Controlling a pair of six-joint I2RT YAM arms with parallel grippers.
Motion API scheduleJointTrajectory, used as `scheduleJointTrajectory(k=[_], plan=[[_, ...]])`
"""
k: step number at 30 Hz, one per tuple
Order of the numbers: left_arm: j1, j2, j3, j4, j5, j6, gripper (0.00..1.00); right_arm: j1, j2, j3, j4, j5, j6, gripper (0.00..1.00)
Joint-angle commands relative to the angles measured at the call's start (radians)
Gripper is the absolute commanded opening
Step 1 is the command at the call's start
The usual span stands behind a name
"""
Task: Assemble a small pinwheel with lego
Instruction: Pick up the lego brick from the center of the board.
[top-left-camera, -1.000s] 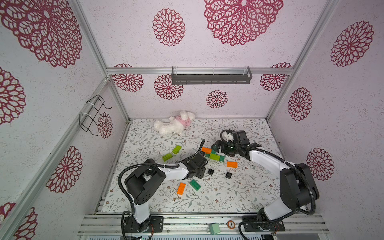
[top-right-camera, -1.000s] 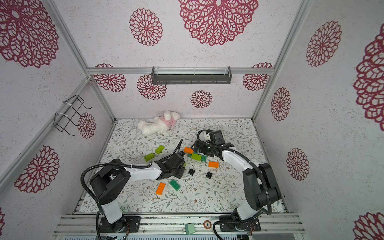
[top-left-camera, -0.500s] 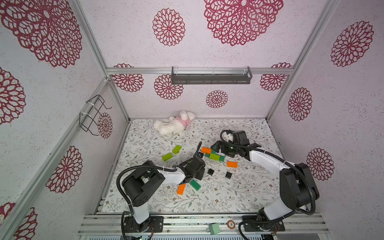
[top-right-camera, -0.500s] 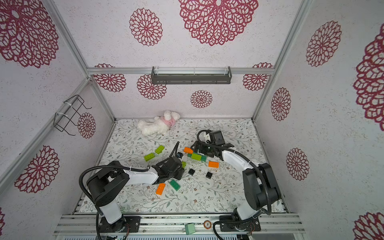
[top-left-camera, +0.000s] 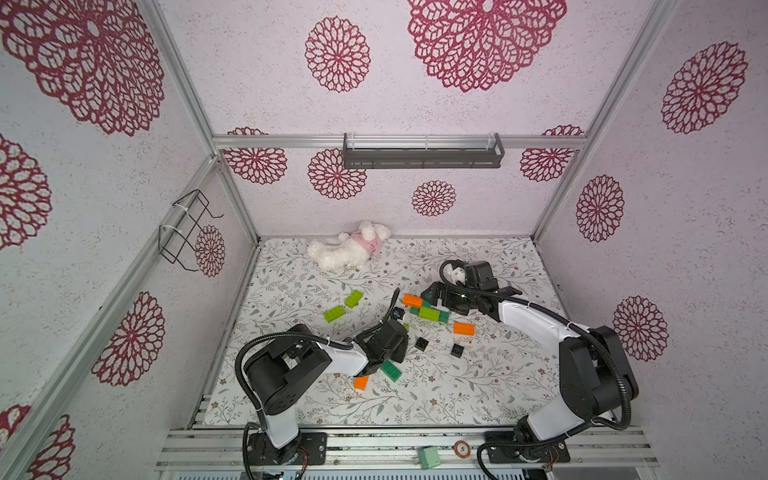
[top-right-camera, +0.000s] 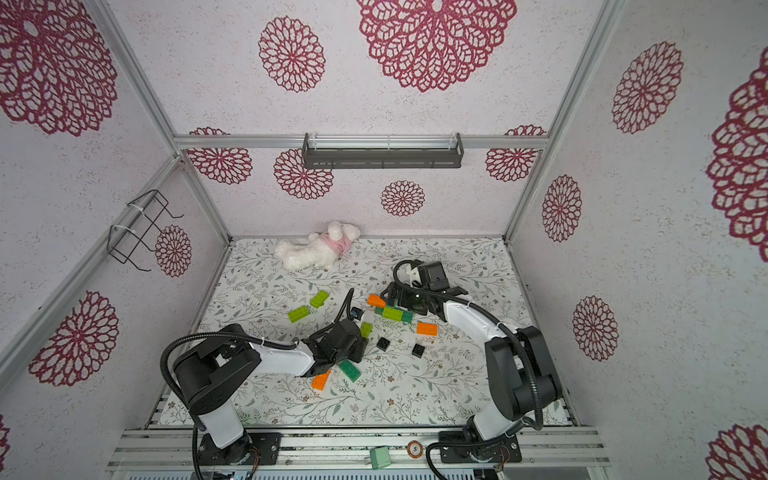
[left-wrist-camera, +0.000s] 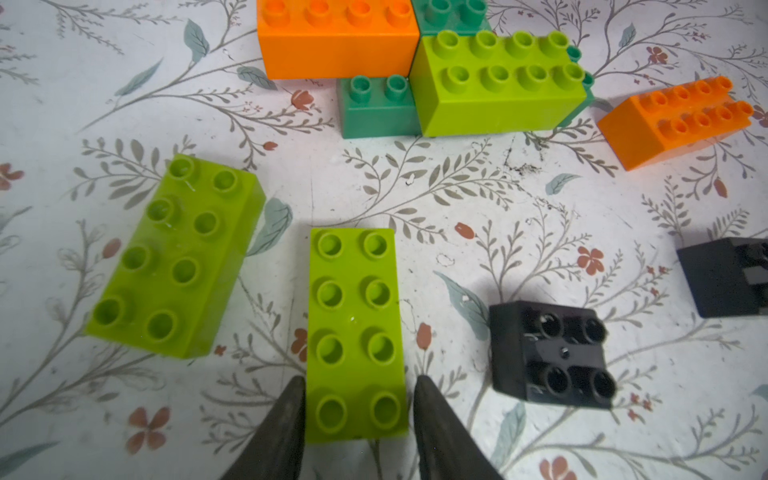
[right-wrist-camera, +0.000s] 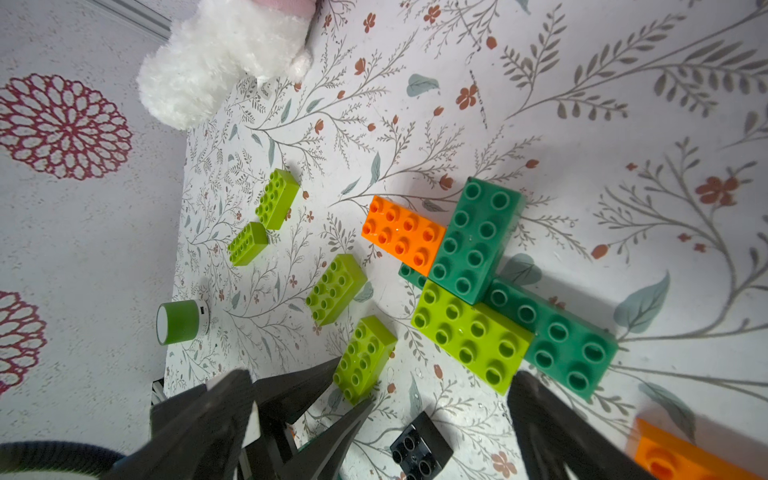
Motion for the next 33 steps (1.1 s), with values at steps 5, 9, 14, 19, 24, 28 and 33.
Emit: scheduleJointTrajectory(k=[5, 9, 14, 19, 24, 28, 33], plan=[[-0.024, 0.034, -0.046, -0.092, 0.025, -0.032, 0.33, 0.009, 0.017, 0.021, 0.011, -0.012, 0.001, 0.99], [-0.023, 0.029, -0.036, -0.103, 0.023, -0.039, 0.22, 0.011, 0.033, 0.032, 0.012, -0.013, 0.000, 0.99], [-0.026, -0.040, 0.009, -0.137, 0.015, -0.088, 0.17, 0.011, 0.048, 0.047, 0.029, -0.015, -0.005, 0.99], [-0.029, -0.055, 0.079, -0.187, -0.037, -0.112, 0.17, 0.011, 0.053, 0.055, 0.069, -0.041, 0.010, 0.99], [-0.027, -0.012, 0.139, -0.191, -0.046, -0.096, 0.17, 0.011, 0.069, 0.062, 0.076, -0.067, 0.008, 0.91], [-0.020, 0.017, 0.193, -0.206, -0.061, -0.087, 0.17, 0.011, 0.070, 0.064, 0.072, -0.076, 0.005, 0.84], [-0.001, 0.056, 0.235, -0.220, -0.055, -0.081, 0.16, 0.011, 0.070, 0.064, 0.071, -0.086, 0.001, 0.77]])
